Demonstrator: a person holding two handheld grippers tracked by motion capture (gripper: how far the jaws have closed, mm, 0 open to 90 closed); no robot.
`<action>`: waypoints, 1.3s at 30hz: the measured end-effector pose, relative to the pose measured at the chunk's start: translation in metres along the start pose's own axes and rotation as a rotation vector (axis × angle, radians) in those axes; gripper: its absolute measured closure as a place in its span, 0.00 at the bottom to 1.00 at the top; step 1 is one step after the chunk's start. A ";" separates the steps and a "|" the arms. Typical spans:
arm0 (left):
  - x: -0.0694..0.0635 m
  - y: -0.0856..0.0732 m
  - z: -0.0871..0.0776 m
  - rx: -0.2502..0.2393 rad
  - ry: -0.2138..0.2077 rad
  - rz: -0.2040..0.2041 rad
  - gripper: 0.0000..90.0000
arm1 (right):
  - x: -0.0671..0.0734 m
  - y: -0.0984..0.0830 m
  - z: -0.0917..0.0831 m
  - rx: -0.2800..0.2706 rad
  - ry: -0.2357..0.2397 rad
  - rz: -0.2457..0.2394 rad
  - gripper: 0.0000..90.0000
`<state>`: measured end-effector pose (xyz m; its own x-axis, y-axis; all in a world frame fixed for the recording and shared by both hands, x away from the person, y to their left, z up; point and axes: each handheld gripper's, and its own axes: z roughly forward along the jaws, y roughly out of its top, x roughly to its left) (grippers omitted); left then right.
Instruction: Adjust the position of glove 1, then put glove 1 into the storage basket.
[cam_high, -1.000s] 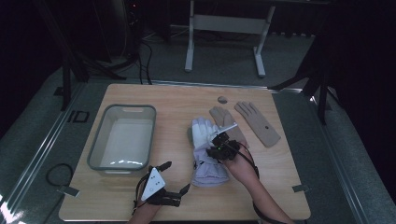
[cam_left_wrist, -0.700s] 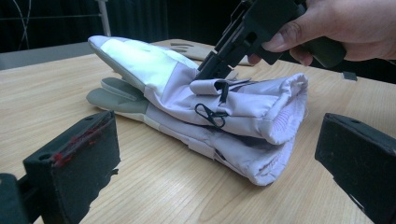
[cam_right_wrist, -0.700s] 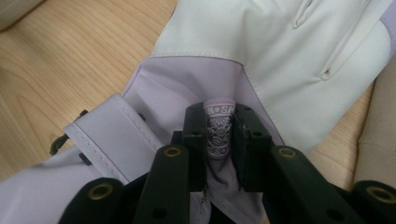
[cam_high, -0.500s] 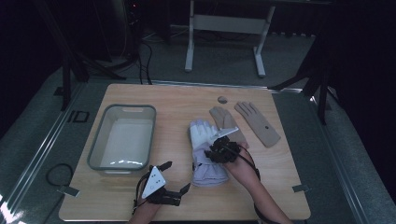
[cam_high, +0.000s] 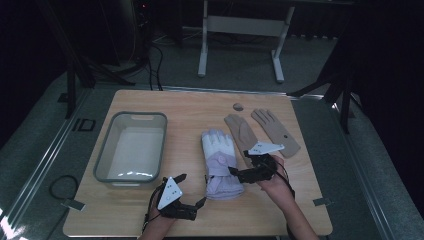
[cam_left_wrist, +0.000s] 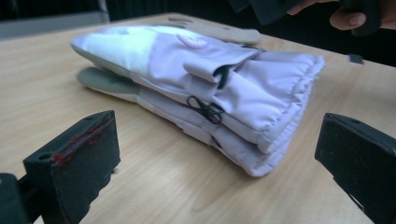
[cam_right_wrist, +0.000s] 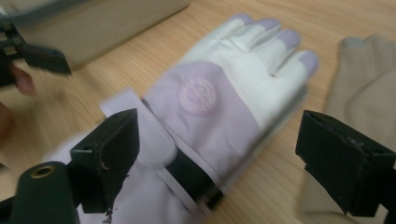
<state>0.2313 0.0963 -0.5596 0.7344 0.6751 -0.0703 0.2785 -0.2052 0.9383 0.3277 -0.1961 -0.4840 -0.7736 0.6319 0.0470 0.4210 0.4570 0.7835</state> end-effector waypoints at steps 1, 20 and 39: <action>-0.001 0.000 0.000 0.011 0.003 -0.001 0.00 | -0.001 -0.004 -0.002 -0.010 0.005 -0.020 0.15; 0.000 0.044 0.007 0.102 -0.028 -0.103 0.00 | -0.021 -0.012 -0.032 -0.051 0.020 0.096 0.12; -0.016 0.085 0.035 0.197 0.017 -0.106 0.25 | -0.022 0.009 0.004 0.025 0.027 0.122 0.60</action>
<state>0.2646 0.0429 -0.4902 0.6844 0.7119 -0.1576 0.4704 -0.2659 0.8415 0.3501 -0.2037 -0.4805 -0.7279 0.6672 0.1579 0.5245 0.3935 0.7550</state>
